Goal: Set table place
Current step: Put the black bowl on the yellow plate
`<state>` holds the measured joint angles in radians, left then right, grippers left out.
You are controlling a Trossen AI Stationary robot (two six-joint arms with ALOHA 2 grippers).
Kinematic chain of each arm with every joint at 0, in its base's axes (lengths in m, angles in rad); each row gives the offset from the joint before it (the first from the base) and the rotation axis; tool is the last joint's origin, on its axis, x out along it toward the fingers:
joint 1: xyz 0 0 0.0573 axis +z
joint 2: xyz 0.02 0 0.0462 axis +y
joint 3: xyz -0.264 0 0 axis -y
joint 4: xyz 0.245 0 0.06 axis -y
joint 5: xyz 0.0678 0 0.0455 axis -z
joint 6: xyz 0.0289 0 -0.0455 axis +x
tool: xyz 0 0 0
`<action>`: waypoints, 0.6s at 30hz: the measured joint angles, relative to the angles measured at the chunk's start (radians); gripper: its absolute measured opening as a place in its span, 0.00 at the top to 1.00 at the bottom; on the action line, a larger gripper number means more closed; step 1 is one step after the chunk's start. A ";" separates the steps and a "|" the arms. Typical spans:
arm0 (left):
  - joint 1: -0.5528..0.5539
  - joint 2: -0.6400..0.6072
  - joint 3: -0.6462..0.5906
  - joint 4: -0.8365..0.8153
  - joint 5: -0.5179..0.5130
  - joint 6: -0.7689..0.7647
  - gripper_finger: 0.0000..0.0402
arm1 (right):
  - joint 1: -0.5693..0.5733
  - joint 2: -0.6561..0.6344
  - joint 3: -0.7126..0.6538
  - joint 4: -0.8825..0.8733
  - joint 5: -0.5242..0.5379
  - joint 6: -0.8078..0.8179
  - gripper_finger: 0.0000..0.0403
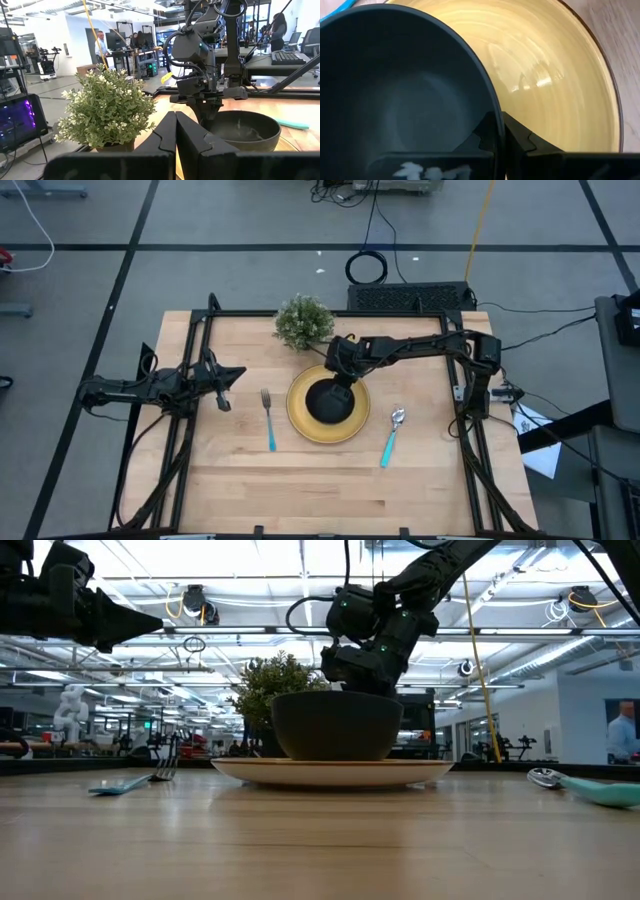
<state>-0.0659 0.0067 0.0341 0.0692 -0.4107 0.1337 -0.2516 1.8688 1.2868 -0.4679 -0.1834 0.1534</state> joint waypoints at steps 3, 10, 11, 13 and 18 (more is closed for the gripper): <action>0.000 0.000 0.000 0.000 0.000 0.000 0.98 | 0.004 -0.005 0.030 -0.074 0.045 -0.015 1.00; 0.000 0.000 0.000 0.000 0.000 0.000 0.98 | 0.024 -0.020 0.058 -0.097 0.096 -0.023 1.00; 0.000 0.000 0.000 0.000 0.000 0.000 0.98 | 0.025 -0.020 0.058 -0.097 0.095 -0.023 1.00; 0.000 0.000 0.000 0.000 0.000 0.000 0.98 | 0.025 -0.020 0.058 -0.097 0.094 -0.020 1.00; 0.000 0.000 0.000 -0.001 0.000 -0.005 0.98 | 0.024 -0.017 0.044 -0.061 0.082 -0.017 1.00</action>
<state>-0.0660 0.0065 0.0340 0.0685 -0.4107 0.1287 -0.2276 1.8523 1.3311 -0.5293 -0.1017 0.1360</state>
